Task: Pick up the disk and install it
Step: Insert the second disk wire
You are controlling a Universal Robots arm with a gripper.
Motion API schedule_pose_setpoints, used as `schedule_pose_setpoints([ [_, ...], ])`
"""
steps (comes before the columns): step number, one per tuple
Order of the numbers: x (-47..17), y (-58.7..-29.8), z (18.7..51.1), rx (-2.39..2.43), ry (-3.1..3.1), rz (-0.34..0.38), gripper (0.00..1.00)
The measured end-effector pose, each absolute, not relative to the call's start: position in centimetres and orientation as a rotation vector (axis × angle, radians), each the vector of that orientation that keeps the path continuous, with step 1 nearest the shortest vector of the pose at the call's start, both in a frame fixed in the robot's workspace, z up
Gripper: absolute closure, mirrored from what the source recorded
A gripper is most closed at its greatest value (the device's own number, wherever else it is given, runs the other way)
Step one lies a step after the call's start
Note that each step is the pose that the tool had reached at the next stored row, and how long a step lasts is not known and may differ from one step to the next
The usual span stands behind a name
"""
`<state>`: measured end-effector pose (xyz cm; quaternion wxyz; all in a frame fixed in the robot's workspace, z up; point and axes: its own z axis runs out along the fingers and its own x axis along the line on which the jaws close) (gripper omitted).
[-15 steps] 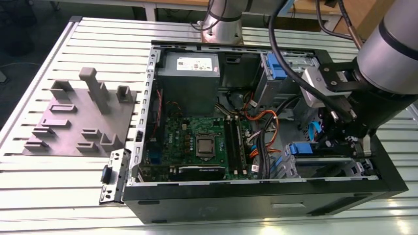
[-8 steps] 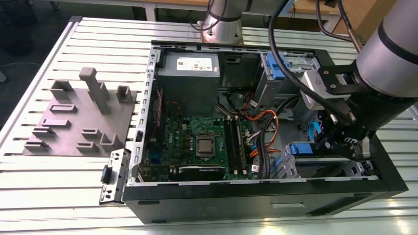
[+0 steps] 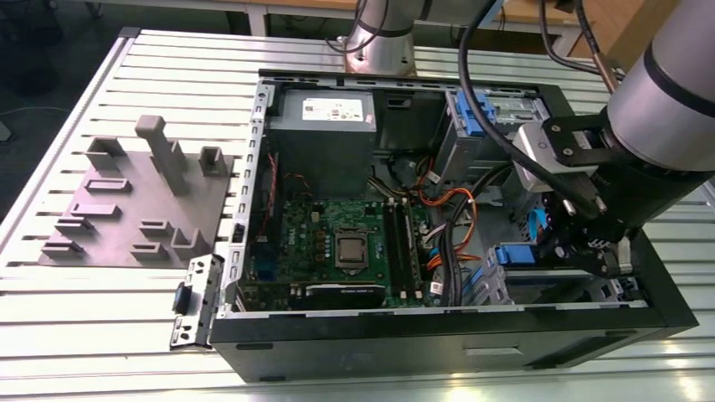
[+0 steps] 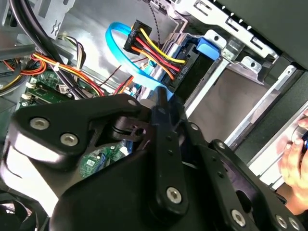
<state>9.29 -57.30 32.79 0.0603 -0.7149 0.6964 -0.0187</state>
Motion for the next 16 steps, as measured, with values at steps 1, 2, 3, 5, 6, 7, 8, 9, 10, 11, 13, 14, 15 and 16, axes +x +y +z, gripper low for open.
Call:
schedule_pose_setpoints([
  [1, 9.3, -57.3, 32.8, -2.163, 2.107, -0.056, 0.76],
  [2, 9.3, -57.3, 32.9, -2.163, 2.107, -0.056, 0.76],
  [3, 9.3, -57.3, 33.1, -2.163, 2.107, -0.056, 0.76],
  [5, 9.3, -57.3, 33.7, -2.164, 2.107, -0.056, 0.76],
  [6, 9.3, -57.3, 33.9, -2.164, 2.107, -0.056, 0.76],
  [7, 9.3, -57.3, 34.2, -2.164, 2.108, -0.056, 0.76],
  [8, 9.3, -57.3, 34.3, -2.164, 2.108, -0.056, 0.76],
  [9, 9.3, -57.3, 34.3, -2.164, 2.108, -0.056, 0.76],
  [10, 9.3, -57.3, 34.3, -2.164, 2.108, -0.056, 0.78],
  [11, 9.3, -57.3, 34.3, -2.164, 2.108, -0.056, 0.85],
  [13, 9.3, -57.3, 34.3, -2.164, 2.108, -0.055, 0.89],
  [14, 9.3, -57.3, 34.3, -2.164, 2.108, -0.055, 0.89],
  [15, 9.3, -57.3, 34.3, -2.164, 2.108, -0.055, 0.89],
  [16, 9.3, -57.3, 34.3, -2.164, 2.108, -0.055, 0.89],
])
